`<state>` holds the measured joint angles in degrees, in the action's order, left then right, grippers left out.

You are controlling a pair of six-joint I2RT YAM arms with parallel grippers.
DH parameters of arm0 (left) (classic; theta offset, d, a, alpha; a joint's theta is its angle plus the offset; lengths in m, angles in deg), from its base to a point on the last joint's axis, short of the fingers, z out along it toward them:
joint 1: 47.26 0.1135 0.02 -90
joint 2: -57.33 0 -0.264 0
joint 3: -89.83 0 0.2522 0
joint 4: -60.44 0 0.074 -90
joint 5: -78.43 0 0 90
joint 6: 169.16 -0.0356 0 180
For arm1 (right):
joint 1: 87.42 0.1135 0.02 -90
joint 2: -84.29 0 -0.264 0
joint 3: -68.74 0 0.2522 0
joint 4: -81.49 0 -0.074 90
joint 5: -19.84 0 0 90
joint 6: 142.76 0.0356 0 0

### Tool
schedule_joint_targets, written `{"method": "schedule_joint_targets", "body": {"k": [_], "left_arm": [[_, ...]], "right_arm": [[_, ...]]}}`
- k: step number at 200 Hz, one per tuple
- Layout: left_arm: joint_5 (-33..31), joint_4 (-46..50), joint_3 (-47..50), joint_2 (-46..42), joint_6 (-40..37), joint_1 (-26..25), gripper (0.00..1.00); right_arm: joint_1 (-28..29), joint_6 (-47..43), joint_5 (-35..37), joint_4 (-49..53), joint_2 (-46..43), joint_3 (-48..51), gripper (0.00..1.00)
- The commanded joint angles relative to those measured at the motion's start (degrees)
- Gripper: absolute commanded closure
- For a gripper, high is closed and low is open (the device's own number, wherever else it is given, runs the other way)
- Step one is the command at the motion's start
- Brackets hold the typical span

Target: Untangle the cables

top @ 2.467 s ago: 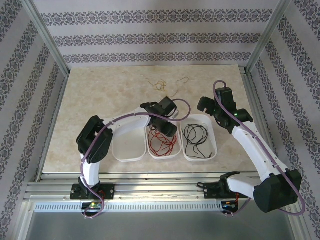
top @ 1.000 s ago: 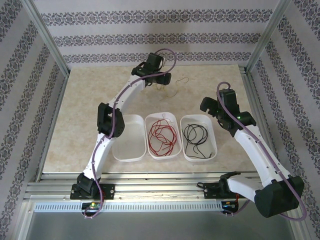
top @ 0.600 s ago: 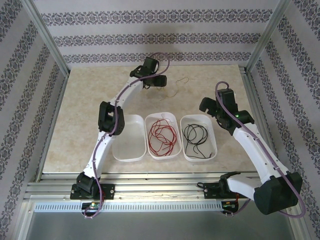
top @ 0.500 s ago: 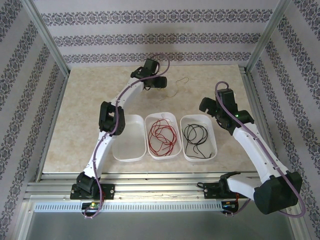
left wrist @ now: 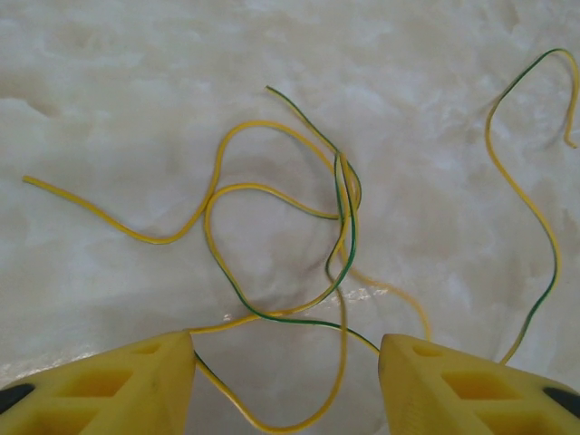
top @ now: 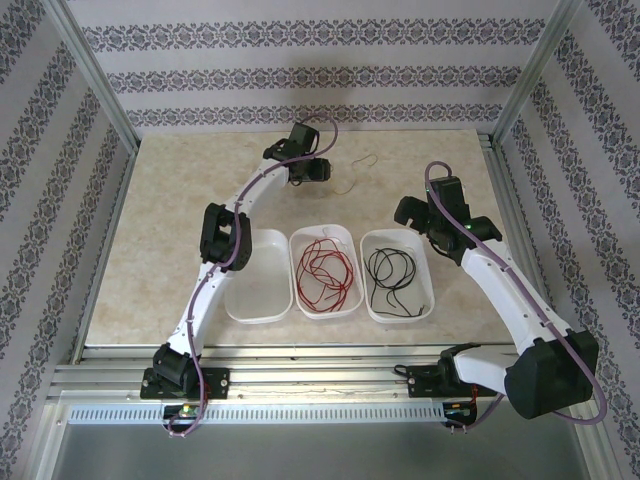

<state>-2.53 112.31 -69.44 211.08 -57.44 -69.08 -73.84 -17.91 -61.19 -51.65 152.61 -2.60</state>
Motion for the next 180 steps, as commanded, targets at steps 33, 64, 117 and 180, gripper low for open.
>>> {"method": "schedule_joint_targets", "body": {"k": [33, 64, 117, 180], "left_arm": [[-0.3, 1.8, -0.8, 1.5, 1.5, 1.1, 0.35], [0.2, 1.8, -0.7, 1.9, 1.8, 1.0, 0.35], [3.7, -1.4, -0.8, 3.5, 3.7, 1.1, 0.46], [3.1, 0.2, -0.2, 0.1, 2.0, 0.9, 0.94]], "right_arm": [[-0.8, 1.0, -0.3, -0.7, 0.3, 0.2, 0.02], [-0.7, 1.0, -0.4, -0.8, 0.7, 0.0, 0.02], [-0.8, 0.9, -0.6, -1.0, 0.6, 0.4, 0.02], [-0.7, 1.0, -0.1, -0.8, -0.3, 0.9, 0.02]]}}
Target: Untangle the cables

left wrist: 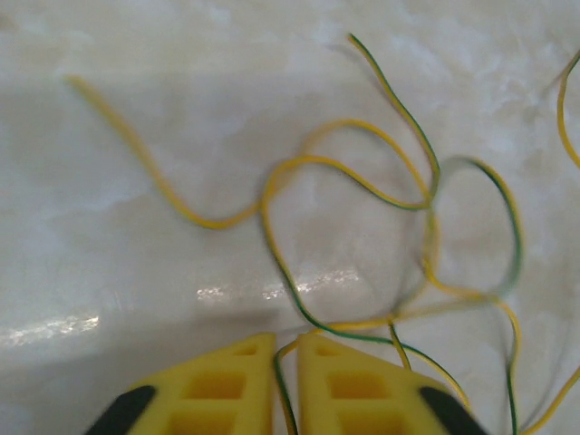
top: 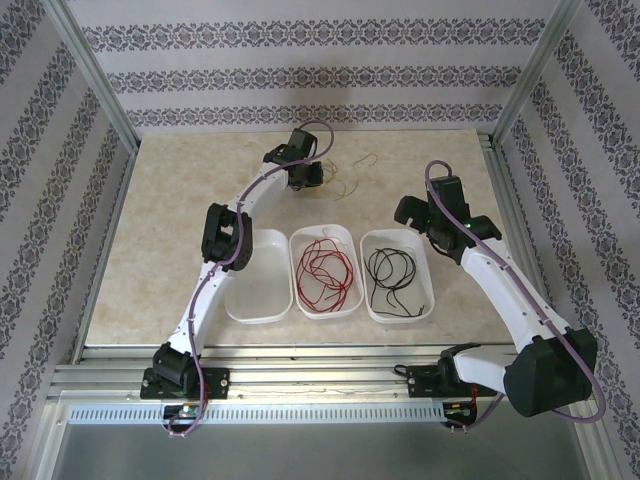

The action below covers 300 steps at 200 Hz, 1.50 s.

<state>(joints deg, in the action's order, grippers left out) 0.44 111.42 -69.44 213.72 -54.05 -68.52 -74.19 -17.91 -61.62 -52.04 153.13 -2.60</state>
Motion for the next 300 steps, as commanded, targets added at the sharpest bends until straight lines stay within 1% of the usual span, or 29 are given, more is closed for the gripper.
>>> {"method": "schedule_joint_targets", "body": {"k": [1, 9, 24, 48, 67, 108, 128, 152, 186, 213, 229, 246, 278, 300], "left_arm": [[0.0, 1.1, -0.1, -2.7, -1.5, 0.3, 0.94], [-0.4, 1.3, 0.9, -4.3, -2.1, 0.2, 1.00], [-1.8, 0.0, 4.8, -8.9, -4.0, -0.3, 1.00], [-4.5, -5.4, 14.3, -17.9, -6.3, -1.2, 1.00], [-4.4, -8.5, 20.0, -23.5, -6.9, -1.2, 1.00], [-3.8, -11.7, 30.4, -33.4, -8.3, -1.7, 1.00], [-3.5, -13.5, 35.4, -38.0, -8.8, -2.3, 1.00], [-2.1, -15.4, 40.4, -42.0, -8.3, -2.4, 1.00], [-1.7, -18.1, 46.1, -46.5, -7.2, -2.4, 1.00], [0.0, -19.8, 48.4, -48.3, -6.1, -2.4, 1.00], [0.4, -19.8, 48.4, -48.4, -6.0, -2.5, 1.00], [0.8, -19.8, 48.5, -48.5, -5.9, -2.6, 1.00], [1.1, -20.0, 48.7, -49.0, -5.8, -2.8, 1.00], [1.1, -20.0, 48.7, -49.2, -6.0, -2.8, 1.00]], "right_arm": [[-0.4, 1.1, 0.4, -0.4, -0.8, 0.8, 0.02], [-0.4, 1.0, 0.4, -0.5, -0.9, 0.8, 0.02], [-0.4, 1.0, 0.5, -0.5, -0.9, 1.0, 0.02], [-0.4, 1.1, 0.5, -0.6, -0.6, 1.0, 0.02], [-0.4, 1.1, 0.2, -0.8, -0.5, 1.1, 0.02], [-0.4, 1.0, 0.0, -1.3, -0.5, 1.1, 0.02], [-0.3, 0.1, -1.8, -2.4, -0.3, 1.2, 0.02], [0.1, -1.5, -3.3, -3.3, 0.8, 0.1, 0.02], [1.3, -3.2, -3.8, -2.3, 5.2, -5.0, 0.02], [1.8, -3.0, -6.9, -4.3, 11.5, -9.5, 0.02], [2.0, -3.4, -7.6, -4.1, 17.8, -14.5, 0.02], [2.4, -4.5, -8.5, -2.2, 25.7, -22.1, 0.07], [4.2, -7.4, -7.6, 3.3, 39.9, -37.6, 0.15], [5.1, -8.7, -8.4, 7.6, 49.2, -48.1, 0.22]]}}
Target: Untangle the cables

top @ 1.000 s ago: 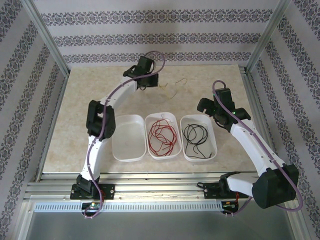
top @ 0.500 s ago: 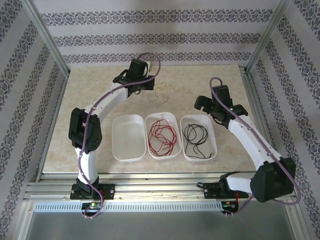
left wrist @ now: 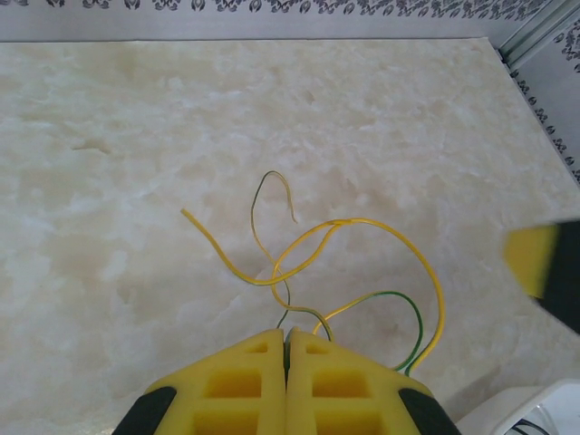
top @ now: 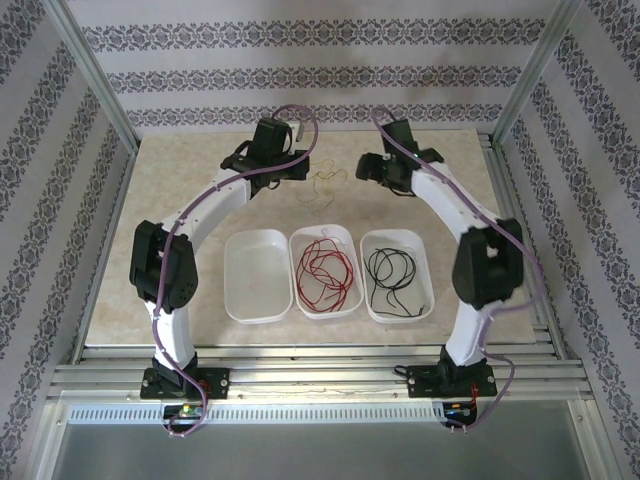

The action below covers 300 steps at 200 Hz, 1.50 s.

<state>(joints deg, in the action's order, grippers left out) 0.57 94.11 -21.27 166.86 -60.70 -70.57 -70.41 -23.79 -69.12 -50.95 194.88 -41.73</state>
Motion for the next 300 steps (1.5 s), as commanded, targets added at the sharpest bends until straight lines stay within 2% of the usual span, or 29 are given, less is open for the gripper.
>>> {"method": "schedule_joint_targets", "body": {"k": [1, 45, 116, 188, 240, 270, 300], "left_arm": [[1.0, -2.7, 0.6, -2.3, 0.6, -0.8, 1.00], [1.3, -2.8, 0.6, -2.2, 0.4, -0.9, 1.00], [1.7, -3.4, 0.9, -2.1, 0.9, -1.0, 1.00], [1.9, -3.8, 1.4, -2.0, 1.3, -1.2, 1.00], [3.0, -4.6, 3.4, -3.9, 1.6, -1.4, 1.00], [2.5, -4.3, 4.2, -4.8, 1.3, -1.4, 1.00], [2.1, -4.2, 4.8, -5.3, 1.3, -1.5, 1.00]], "right_arm": [[1.4, -2.9, -0.8, 6.6, 7.8, -9.4, 0.22], [4.6, -5.3, -2.7, 12.2, 20.0, -23.9, 0.31], [6.0, -6.0, -7.4, 18.1, 32.0, -35.8, 0.36], [6.2, -5.2, -9.9, 19.2, 36.5, -39.6, 0.39], [6.9, -3.1, -6.9, 17.1, 37.4, -40.1, 0.40], [6.9, -1.7, -4.5, 17.9, 38.5, -40.9, 0.47], [6.7, -1.9, -4.3, 19.1, 39.2, -40.5, 0.50]]}}
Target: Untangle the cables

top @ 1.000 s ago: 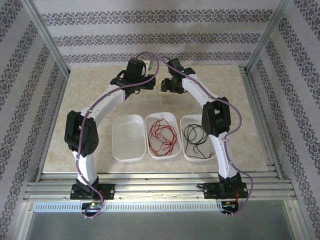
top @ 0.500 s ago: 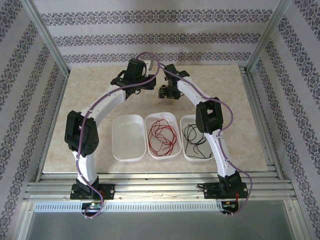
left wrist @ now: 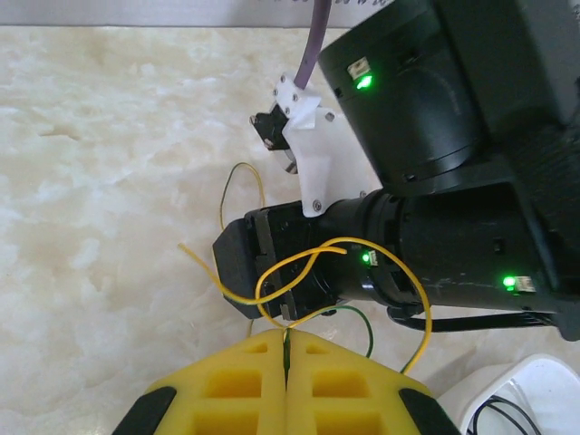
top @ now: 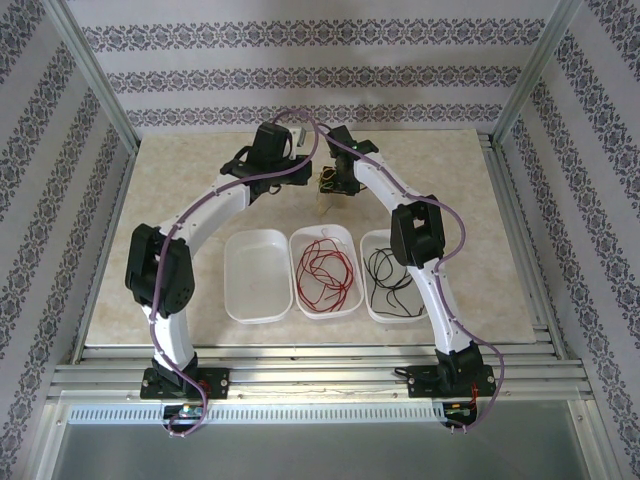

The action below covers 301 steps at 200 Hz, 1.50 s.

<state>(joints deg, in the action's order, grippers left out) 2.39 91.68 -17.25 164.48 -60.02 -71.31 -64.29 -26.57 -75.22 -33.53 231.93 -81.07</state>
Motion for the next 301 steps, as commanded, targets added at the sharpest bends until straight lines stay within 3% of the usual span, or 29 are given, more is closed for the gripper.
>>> {"method": "schedule_joint_targets", "body": {"k": [1, 28, 55, 93, 110, 246, 301], "left_arm": [[0.2, -1.9, 0.8, -2.9, 0.6, -0.7, 1.00], [0.3, -2.2, 0.5, -2.8, 0.7, -0.6, 1.00], [0.1, -2.0, 0.3, -2.7, 0.6, -0.7, 1.00], [-2.3, -1.1, 1.0, -4.0, -0.6, -0.7, 1.00], [-3.5, -1.3, 1.6, -4.8, -1.1, -0.6, 1.00], [-7.4, -4.4, 7.1, -7.4, -0.8, 4.4, 1.00], [-9.5, -4.9, 7.6, -7.8, -1.9, 5.8, 1.00]], "right_arm": [[0.6, 0.8, 1.8, 1.6, 2.2, -1.2, 0.50], [0.6, 0.3, 1.8, 2.5, 2.6, -0.8, 0.51], [0.4, 0.1, 2.6, 2.7, 2.0, 0.0, 0.60], [-1.0, -0.4, 2.7, 1.5, -1.8, 3.4, 0.92], [-2.0, -0.4, 2.7, -0.6, -4.9, 7.0, 1.00], [-11.9, -3.0, 5.7, -8.7, -29.0, 30.3, 1.00], [-13.4, -5.3, 7.2, -8.3, -37.9, 34.3, 1.00]]}}
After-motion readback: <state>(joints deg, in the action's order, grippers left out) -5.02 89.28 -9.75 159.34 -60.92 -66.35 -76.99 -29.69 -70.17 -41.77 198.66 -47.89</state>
